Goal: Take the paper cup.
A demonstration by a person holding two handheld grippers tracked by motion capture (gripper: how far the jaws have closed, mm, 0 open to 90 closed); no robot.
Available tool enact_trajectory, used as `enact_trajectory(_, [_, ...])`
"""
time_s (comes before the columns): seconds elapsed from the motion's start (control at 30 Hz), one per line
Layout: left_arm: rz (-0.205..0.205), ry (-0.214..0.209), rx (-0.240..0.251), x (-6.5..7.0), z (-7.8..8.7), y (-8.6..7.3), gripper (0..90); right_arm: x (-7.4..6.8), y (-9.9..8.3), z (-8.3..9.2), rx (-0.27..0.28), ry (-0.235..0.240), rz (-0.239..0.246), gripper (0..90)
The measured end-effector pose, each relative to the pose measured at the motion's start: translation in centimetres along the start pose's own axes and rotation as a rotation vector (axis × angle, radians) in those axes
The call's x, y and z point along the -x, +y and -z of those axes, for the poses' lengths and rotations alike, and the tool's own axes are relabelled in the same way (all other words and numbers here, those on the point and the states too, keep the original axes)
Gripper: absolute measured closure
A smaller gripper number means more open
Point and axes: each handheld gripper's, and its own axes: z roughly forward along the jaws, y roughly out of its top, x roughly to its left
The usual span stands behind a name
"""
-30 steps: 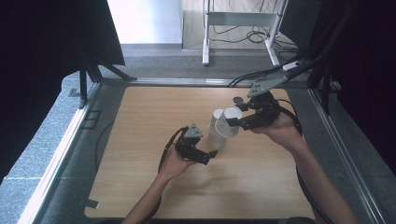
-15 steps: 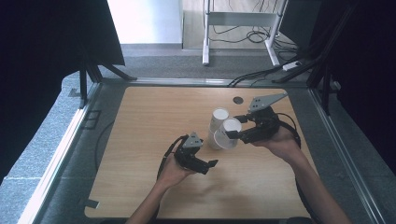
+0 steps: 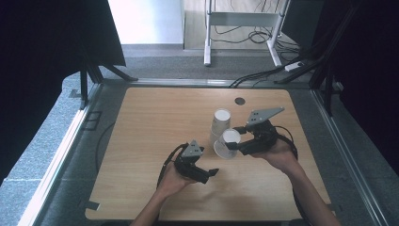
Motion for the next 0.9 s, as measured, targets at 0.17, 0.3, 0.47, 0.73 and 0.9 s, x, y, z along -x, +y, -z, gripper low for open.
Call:
enact_trajectory(0.17, [-0.002,-0.006,0.000,0.2,-0.2,-0.4,3.5,-0.3,-1.0,-0.8,0.003,0.001,-0.006,37.3])
enact_trajectory(0.3, [-0.005,-0.007,-0.002,0.4,-0.4,-0.7,3.5,-0.6,-1.8,-1.6,-0.003,-0.001,-0.006,37.3])
enact_trajectory(0.47, [-0.005,-0.005,-0.008,0.5,-0.8,-1.1,3.6,-0.9,-2.8,-2.4,-0.010,-0.004,-0.009,37.4])
enact_trajectory(0.73, [-0.019,-0.004,-0.005,1.2,-1.5,-1.4,3.9,-1.3,-3.8,-3.8,-0.025,0.017,-0.023,37.4])
enact_trajectory(0.9, [-0.018,-0.001,-0.004,1.3,-1.8,-1.6,4.4,-1.6,-4.3,-4.4,-0.028,0.042,-0.038,37.4])
